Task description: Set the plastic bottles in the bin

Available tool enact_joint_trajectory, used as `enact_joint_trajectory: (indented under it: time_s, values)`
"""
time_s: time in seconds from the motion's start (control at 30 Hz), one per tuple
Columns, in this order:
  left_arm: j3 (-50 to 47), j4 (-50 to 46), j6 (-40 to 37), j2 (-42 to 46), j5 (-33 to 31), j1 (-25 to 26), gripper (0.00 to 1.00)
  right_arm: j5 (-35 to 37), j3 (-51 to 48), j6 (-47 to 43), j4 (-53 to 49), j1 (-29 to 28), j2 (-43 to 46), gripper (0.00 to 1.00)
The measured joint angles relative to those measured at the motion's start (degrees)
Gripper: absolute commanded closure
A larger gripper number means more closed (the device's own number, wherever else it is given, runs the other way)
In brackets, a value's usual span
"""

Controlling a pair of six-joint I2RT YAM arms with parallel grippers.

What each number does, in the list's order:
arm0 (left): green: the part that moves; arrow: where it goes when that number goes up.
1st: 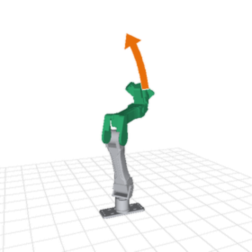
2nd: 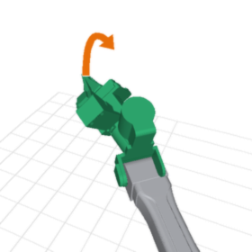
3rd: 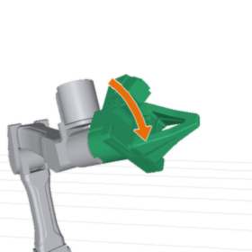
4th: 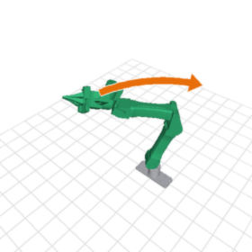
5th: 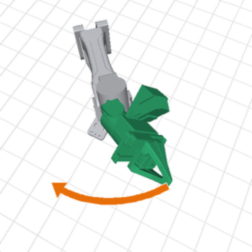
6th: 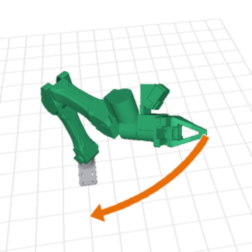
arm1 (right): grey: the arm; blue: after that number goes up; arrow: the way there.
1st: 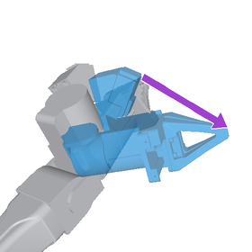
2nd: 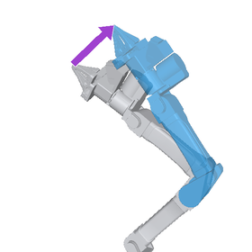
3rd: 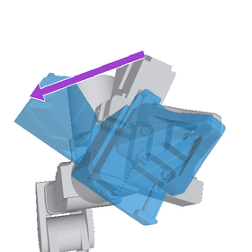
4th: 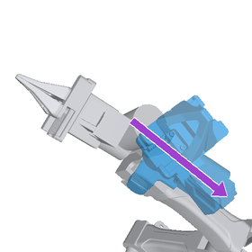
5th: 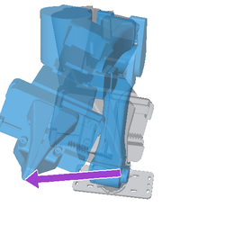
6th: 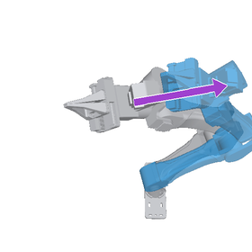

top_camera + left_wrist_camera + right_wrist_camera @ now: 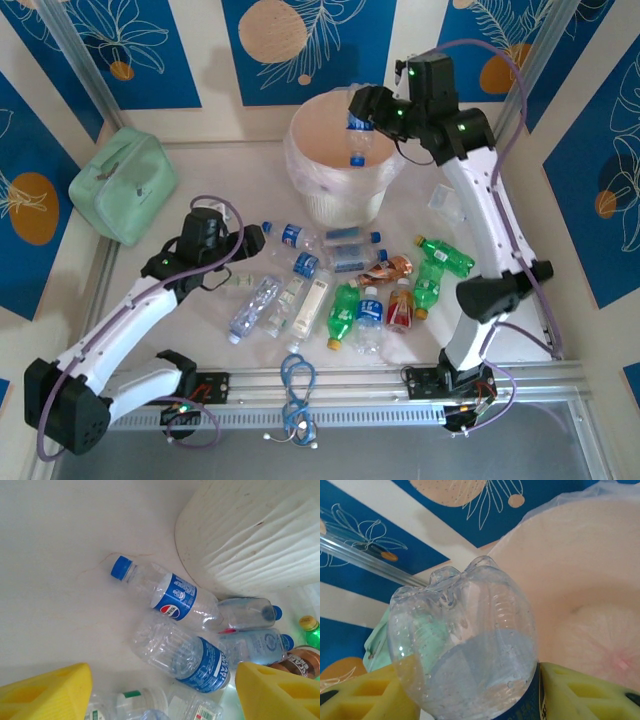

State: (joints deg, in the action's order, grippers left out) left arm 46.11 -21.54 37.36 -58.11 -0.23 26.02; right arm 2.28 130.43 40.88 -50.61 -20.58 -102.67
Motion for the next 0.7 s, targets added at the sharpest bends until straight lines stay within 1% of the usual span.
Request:
enact_joint_trajectory:
  time_s: [0.17, 0.3, 0.43, 0.7]
  values:
    - [-2.6, -1.4, 0.1, 3.3, 0.0, 0.0, 0.25, -2.3, 6.7, 1.0, -0.3, 1.5, -7.5, 0.44]
    - [-3.4, -1.9, 0.3, 3.2, 0.2, 0.0, 0.24, -3.4, 9.9, 1.6, -1.6, 2.1, -11.3, 0.37]
    - [-3.4, -1.8, 0.3, 3.0, 0.4, 0.0, 0.24, -3.6, 10.1, 1.9, -2.9, 2.2, -12.8, 0.31]
    - [-3.4, -1.8, 0.1, 2.0, 0.7, 0.1, 0.23, -3.6, 10.5, 2.0, -4.2, 2.4, -13.0, 0.22]
